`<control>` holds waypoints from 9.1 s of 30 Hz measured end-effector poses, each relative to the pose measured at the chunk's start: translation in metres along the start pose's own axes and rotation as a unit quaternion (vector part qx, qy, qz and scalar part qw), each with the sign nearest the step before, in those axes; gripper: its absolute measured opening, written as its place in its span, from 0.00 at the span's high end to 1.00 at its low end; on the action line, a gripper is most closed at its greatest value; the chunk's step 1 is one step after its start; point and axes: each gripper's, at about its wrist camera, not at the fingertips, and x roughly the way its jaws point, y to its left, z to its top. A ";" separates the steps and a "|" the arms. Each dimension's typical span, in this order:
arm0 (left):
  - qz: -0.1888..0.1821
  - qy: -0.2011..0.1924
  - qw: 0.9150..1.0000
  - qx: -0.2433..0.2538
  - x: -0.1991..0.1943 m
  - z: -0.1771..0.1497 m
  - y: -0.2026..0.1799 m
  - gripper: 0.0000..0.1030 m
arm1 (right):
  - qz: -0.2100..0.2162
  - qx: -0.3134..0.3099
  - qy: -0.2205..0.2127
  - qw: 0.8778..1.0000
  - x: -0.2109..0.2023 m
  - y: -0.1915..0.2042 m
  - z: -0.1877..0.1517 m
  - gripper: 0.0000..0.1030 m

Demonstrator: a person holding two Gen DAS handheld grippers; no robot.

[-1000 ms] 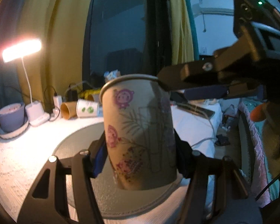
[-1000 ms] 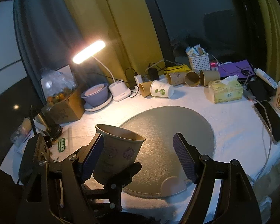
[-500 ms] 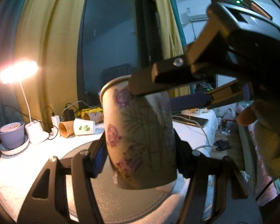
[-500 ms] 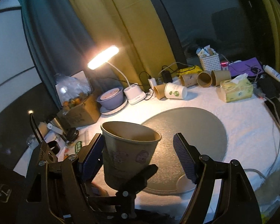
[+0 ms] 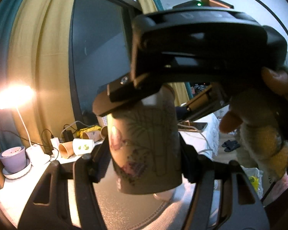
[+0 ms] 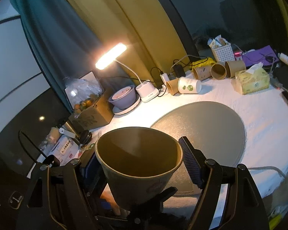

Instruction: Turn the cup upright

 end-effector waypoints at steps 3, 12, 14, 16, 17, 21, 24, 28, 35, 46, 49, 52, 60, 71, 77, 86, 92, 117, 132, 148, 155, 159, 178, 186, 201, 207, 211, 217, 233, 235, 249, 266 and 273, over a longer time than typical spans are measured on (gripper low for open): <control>0.005 -0.003 1.000 -0.004 -0.001 0.000 0.002 0.40 | 0.011 0.007 0.007 1.000 0.002 -0.001 0.000 0.23; 0.008 0.000 1.000 -0.015 0.001 -0.005 0.010 0.40 | 0.040 0.022 0.021 0.999 0.009 -0.006 0.001 0.30; 0.008 0.002 1.000 -0.020 -0.001 -0.005 0.010 0.39 | 0.040 0.021 0.024 0.999 0.012 -0.006 0.001 0.30; 0.009 0.006 1.000 -0.024 0.001 -0.006 0.013 0.39 | 0.039 0.019 0.027 0.999 0.014 -0.005 0.002 0.31; 0.009 0.009 1.000 -0.026 0.002 -0.006 0.015 0.38 | 0.037 0.017 0.028 0.999 0.016 -0.005 0.002 0.31; 0.001 0.031 0.999 -0.044 0.007 -0.009 0.022 0.25 | 0.024 0.012 0.029 0.999 0.020 -0.004 0.002 0.31; -0.005 0.048 0.997 -0.060 0.008 -0.014 0.027 0.23 | 0.012 0.008 0.025 1.000 0.021 -0.002 0.004 0.31; -0.003 0.066 0.995 -0.072 0.007 -0.019 0.033 0.23 | -0.016 -0.012 0.014 1.000 0.022 0.002 0.008 0.31; 0.016 0.101 0.990 -0.096 0.004 -0.029 0.050 0.23 | -0.059 -0.043 0.005 0.997 0.031 0.006 0.013 0.31; 0.036 0.169 0.975 -0.141 0.004 -0.045 0.081 0.23 | -0.109 -0.075 -0.005 0.991 0.050 0.005 0.019 0.31; 0.045 0.180 0.969 -0.164 0.005 -0.048 0.092 0.23 | -0.129 -0.089 -0.007 0.988 0.056 0.002 0.020 0.31; 0.052 0.191 0.962 -0.189 0.009 -0.052 0.106 0.23 | -0.146 -0.098 -0.004 0.984 0.064 -0.002 0.020 0.31; 0.069 0.192 0.952 -0.227 0.020 -0.048 0.137 0.23 | -0.181 -0.117 0.000 0.976 0.085 -0.016 0.020 0.31; 0.090 0.184 0.943 -0.262 0.039 -0.047 0.169 0.21 | -0.217 -0.129 0.013 0.968 0.118 -0.041 0.025 0.31; 0.100 0.191 0.939 -0.269 0.049 -0.054 0.176 0.21 | -0.231 -0.130 0.020 0.964 0.135 -0.055 0.027 0.31; 0.095 0.211 0.931 -0.282 0.062 -0.065 0.177 0.21 | -0.229 -0.132 0.031 0.964 0.158 -0.068 0.029 0.31; 0.094 0.219 0.925 -0.297 0.064 -0.070 0.181 0.21 | -0.229 -0.143 0.040 0.962 0.174 -0.070 0.032 0.31; 0.092 0.229 0.920 -0.305 0.065 -0.075 0.182 0.21 | -0.238 -0.146 0.047 0.959 0.182 -0.071 0.032 0.30; 0.096 0.219 0.926 -0.291 0.049 -0.065 0.174 0.21 | -0.242 -0.139 0.042 0.959 0.162 -0.062 0.022 0.26; 0.101 0.215 0.932 -0.273 0.031 -0.052 0.153 0.21 | -0.243 -0.126 0.036 0.961 0.122 -0.051 0.000 0.26; 0.103 0.214 0.934 -0.267 0.026 -0.044 0.141 0.21 | -0.242 -0.122 0.031 0.962 0.105 -0.046 -0.009 0.26; 0.101 0.212 0.936 -0.261 0.024 -0.039 0.134 0.21 | -0.242 -0.119 0.028 0.963 0.095 -0.046 -0.011 0.26; 0.098 0.189 0.949 -0.231 0.008 -0.007 0.105 0.21 | -0.250 -0.120 -0.002 0.961 0.044 -0.029 -0.019 0.26; 0.097 0.170 0.957 -0.215 0.001 0.011 0.096 0.21 | -0.258 -0.125 -0.023 0.958 0.021 -0.017 -0.015 0.26; 0.106 0.117 0.972 -0.173 -0.015 0.046 0.078 0.21 | -0.265 -0.139 -0.069 0.952 -0.029 0.010 -0.008 0.26; 0.107 0.101 0.976 -0.159 -0.020 0.058 0.071 0.21 | -0.268 -0.145 -0.085 0.949 -0.044 0.018 -0.004 0.26; 0.109 0.088 0.979 -0.151 -0.025 0.066 0.066 0.21 | -0.268 -0.148 -0.093 0.948 -0.053 0.024 -0.003 0.26; 0.111 0.070 0.981 -0.144 -0.032 0.075 0.062 0.21 | -0.268 -0.154 -0.102 0.945 -0.062 0.031 -0.002 0.26; 0.120 0.034 0.985 -0.122 -0.049 0.093 0.052 0.21 | -0.270 -0.169 -0.121 0.940 -0.081 0.049 -0.001 0.26; 0.122 0.032 0.985 -0.120 -0.049 0.093 0.051 0.21 | -0.270 -0.171 -0.124 0.939 -0.083 0.052 -0.001 0.26; 0.116 0.045 0.984 -0.130 -0.047 0.087 0.055 0.21 | -0.270 -0.165 -0.111 0.942 -0.080 0.045 -0.001 0.26; 0.113 0.048 0.983 -0.133 -0.045 0.085 0.055 0.20 | -0.270 -0.162 -0.106 0.943 -0.075 0.041 0.000 0.26; 0.113 0.049 0.983 -0.133 -0.044 0.085 0.054 0.20 | -0.270 -0.161 -0.105 0.943 -0.075 0.040 -0.001 0.26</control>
